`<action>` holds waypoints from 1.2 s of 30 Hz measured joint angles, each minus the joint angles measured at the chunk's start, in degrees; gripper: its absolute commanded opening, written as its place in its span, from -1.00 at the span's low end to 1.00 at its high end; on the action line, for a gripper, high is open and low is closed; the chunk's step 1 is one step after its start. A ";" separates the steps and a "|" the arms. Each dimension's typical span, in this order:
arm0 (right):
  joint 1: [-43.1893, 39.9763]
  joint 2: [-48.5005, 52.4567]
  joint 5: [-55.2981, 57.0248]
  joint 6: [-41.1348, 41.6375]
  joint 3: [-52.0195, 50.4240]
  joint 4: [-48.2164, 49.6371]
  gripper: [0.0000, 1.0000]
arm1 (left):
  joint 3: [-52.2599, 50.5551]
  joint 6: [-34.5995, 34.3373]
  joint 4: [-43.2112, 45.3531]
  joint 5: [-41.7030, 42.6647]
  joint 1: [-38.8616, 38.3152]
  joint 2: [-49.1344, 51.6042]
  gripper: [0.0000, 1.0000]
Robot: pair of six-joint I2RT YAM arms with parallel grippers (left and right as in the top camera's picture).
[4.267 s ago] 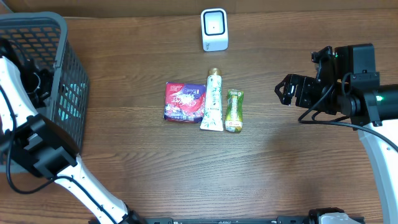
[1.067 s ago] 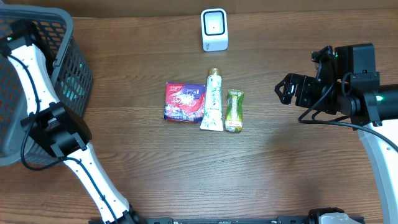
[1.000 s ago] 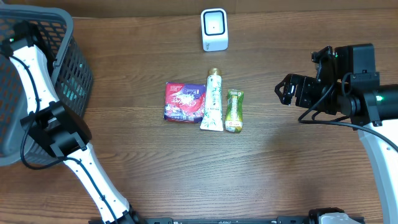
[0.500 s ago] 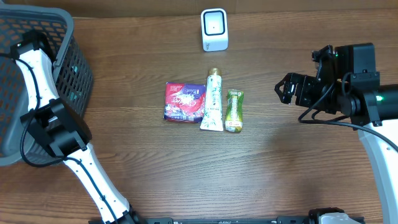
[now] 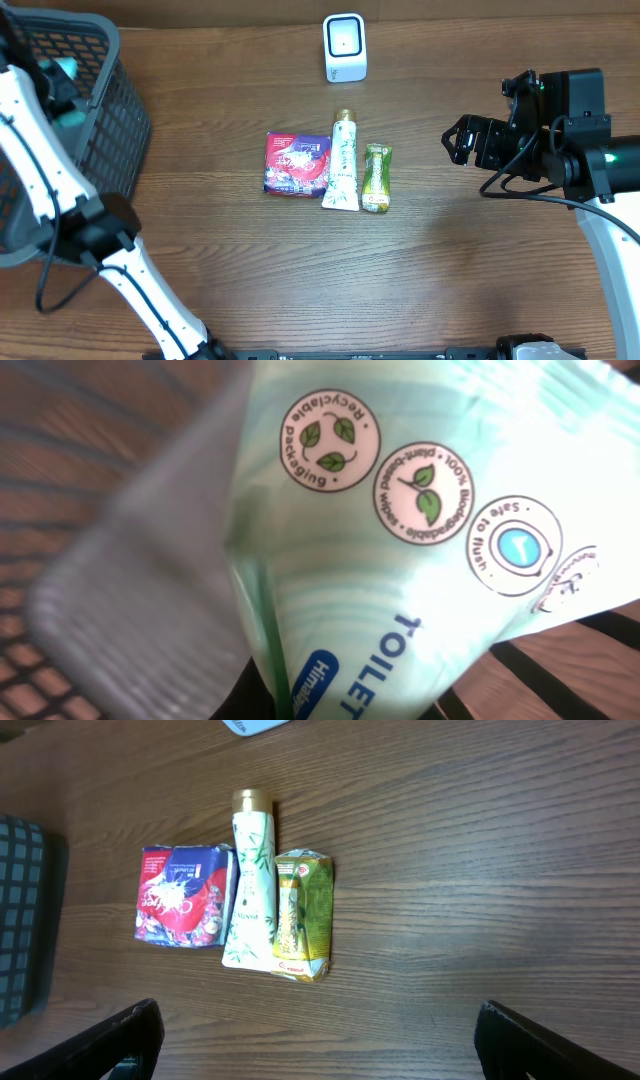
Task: Scan the item barcode
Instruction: 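Carry the mint-green wipes pack left of the red-purple pouch and release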
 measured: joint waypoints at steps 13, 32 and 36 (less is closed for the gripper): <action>0.00 0.00 0.00 0.00 0.00 -0.98 1.00 | 2.43 11.61 -0.24 10.67 -11.63 -26.38 -0.92; 0.00 0.00 -0.02 0.00 0.00 -1.22 1.00 | -63.32 12.57 22.82 8.66 -29.99 -24.37 -0.92; 0.00 0.02 0.00 0.00 0.00 -1.22 1.00 | -74.82 10.34 31.04 7.69 -29.99 -24.35 -0.92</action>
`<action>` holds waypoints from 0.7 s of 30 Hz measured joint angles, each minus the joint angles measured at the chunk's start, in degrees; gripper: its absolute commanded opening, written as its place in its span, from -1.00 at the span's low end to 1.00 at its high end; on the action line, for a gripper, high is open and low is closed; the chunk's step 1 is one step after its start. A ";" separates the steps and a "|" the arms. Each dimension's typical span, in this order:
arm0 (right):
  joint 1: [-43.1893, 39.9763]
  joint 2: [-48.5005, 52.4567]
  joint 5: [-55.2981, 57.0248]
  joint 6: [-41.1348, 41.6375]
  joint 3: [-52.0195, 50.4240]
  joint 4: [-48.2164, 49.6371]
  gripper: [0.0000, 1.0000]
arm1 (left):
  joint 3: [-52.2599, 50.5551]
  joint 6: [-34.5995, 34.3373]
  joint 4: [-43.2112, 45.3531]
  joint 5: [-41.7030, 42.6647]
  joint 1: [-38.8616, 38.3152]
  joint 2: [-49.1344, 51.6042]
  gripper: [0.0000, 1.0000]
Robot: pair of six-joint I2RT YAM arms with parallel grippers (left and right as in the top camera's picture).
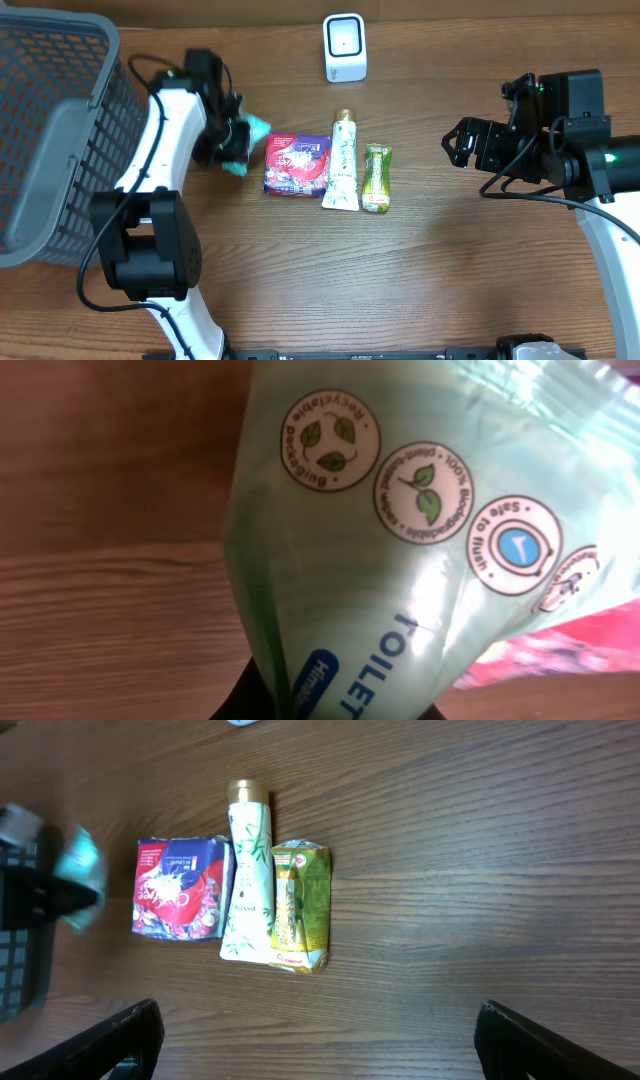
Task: Scan the item barcode
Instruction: 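Carry the mint-green wipes pack left of the red-purple pouch and release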
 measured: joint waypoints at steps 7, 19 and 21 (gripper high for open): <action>0.00 0.02 0.02 0.00 0.00 0.00 1.00 | -8.04 -4.92 4.42 -0.31 -0.11 0.00 -0.07; 0.00 0.02 0.00 0.02 0.00 0.76 1.00 | 4.33 -7.26 -4.15 -1.73 -0.42 0.09 0.48; 0.00 0.04 0.00 0.00 0.00 0.79 1.00 | 10.97 -7.23 -6.32 -3.26 -0.04 0.09 0.46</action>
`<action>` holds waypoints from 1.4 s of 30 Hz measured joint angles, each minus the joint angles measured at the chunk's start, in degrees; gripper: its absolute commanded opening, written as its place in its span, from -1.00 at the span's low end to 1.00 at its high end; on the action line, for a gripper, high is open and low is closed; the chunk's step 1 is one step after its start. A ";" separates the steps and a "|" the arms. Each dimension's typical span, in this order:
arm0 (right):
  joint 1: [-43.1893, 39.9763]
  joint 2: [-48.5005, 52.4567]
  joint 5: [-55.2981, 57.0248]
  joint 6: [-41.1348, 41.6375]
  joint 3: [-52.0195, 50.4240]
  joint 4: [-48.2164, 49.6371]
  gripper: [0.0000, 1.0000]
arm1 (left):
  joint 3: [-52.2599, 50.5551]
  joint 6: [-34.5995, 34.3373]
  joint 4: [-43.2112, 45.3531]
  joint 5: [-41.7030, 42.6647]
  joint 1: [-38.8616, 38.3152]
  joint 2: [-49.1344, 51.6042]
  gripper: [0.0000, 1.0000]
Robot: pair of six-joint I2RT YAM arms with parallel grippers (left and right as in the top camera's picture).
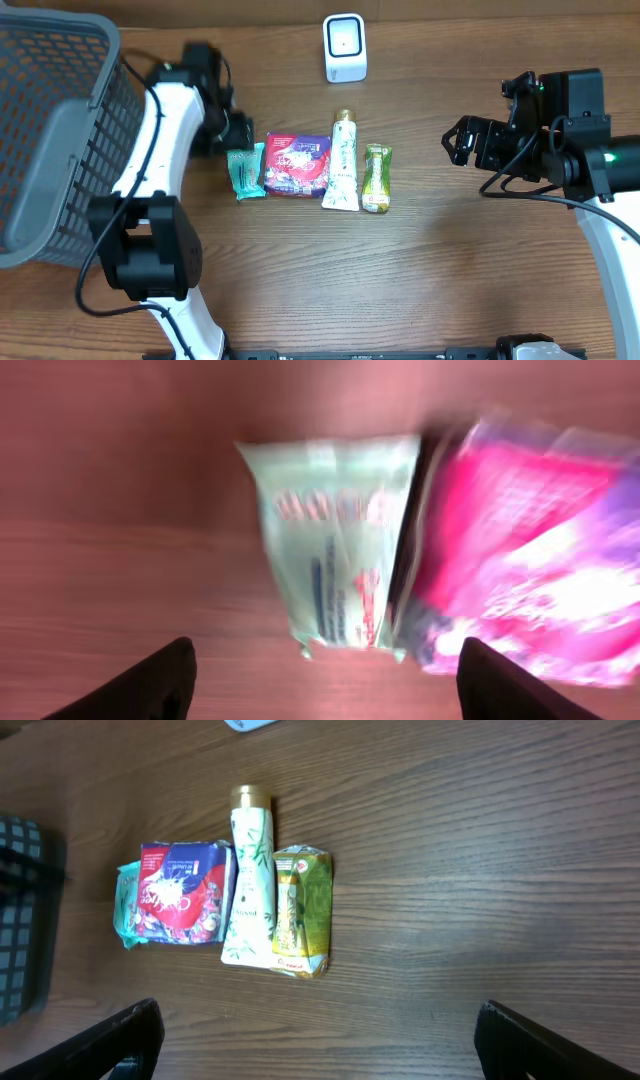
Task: Scan the item barcode
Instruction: 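Carry the mint-green wipes pack left of the red-purple pouch and release, then raise the left arm away from the items to a parked pose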
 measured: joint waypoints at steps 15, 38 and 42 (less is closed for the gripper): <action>0.00 0.02 0.00 -0.02 0.00 -0.35 1.00 | 17.99 11.96 -0.28 -6.71 6.88 -0.04 0.43; 0.00 0.04 0.00 0.00 0.00 -0.35 1.00 | 17.99 18.40 8.59 -5.27 18.62 -0.04 0.42; 0.00 0.04 0.00 0.00 0.00 -0.39 1.00 | 17.99 18.32 8.59 -2.95 19.37 -0.04 0.43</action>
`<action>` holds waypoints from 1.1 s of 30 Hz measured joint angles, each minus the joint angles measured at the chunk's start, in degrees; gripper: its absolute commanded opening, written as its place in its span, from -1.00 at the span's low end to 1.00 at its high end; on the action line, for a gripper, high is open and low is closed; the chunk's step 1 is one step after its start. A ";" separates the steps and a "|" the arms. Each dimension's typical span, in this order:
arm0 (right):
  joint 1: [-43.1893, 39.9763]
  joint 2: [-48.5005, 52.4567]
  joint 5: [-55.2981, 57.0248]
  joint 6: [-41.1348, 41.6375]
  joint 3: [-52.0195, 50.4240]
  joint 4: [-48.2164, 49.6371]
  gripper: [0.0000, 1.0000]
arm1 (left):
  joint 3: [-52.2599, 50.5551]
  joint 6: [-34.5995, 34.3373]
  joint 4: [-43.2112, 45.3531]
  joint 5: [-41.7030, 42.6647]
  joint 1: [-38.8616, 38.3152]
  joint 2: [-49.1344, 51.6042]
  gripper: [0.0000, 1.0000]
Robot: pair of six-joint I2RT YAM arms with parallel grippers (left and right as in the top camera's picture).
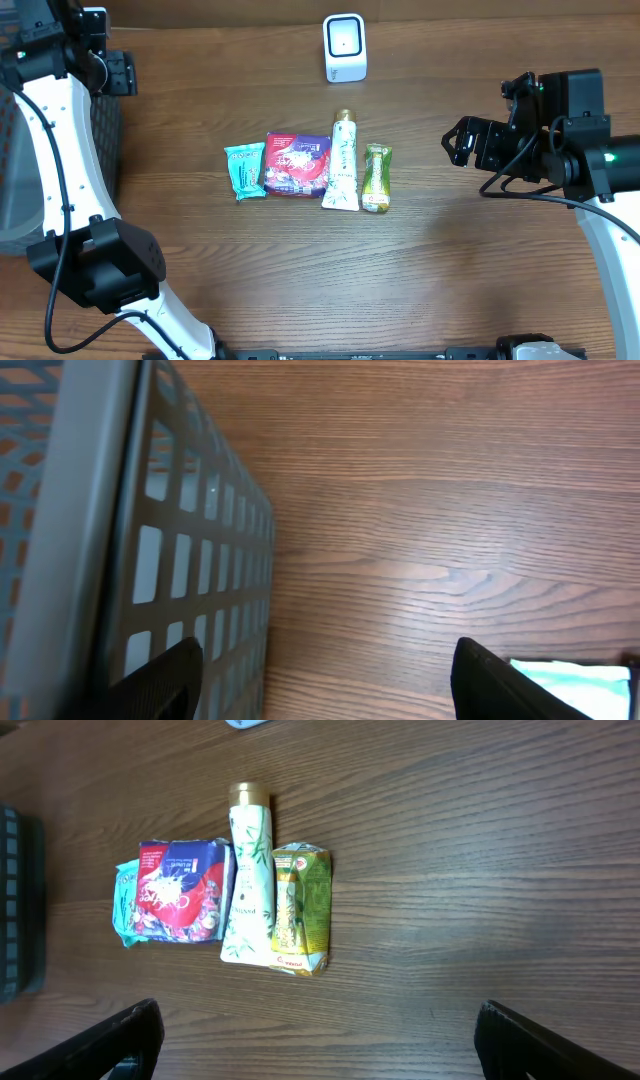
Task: Scan the item barcode
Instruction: 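Raise the left arm away from the items to a parked pose, then move the right gripper down and grasp the green-yellow snack pack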
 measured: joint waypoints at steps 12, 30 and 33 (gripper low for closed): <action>0.00 0.00 0.00 0.02 0.00 0.00 1.00 | 2.86 -7.04 -9.94 4.26 -1.70 -0.28 0.46; 0.00 0.00 0.00 0.00 0.00 0.17 1.00 | 7.21 -14.10 -31.71 3.80 -2.08 -9.25 0.32; 0.02 0.00 0.00 0.02 0.00 1.11 1.00 | 7.21 -13.70 -33.40 4.35 -3.43 -9.68 0.33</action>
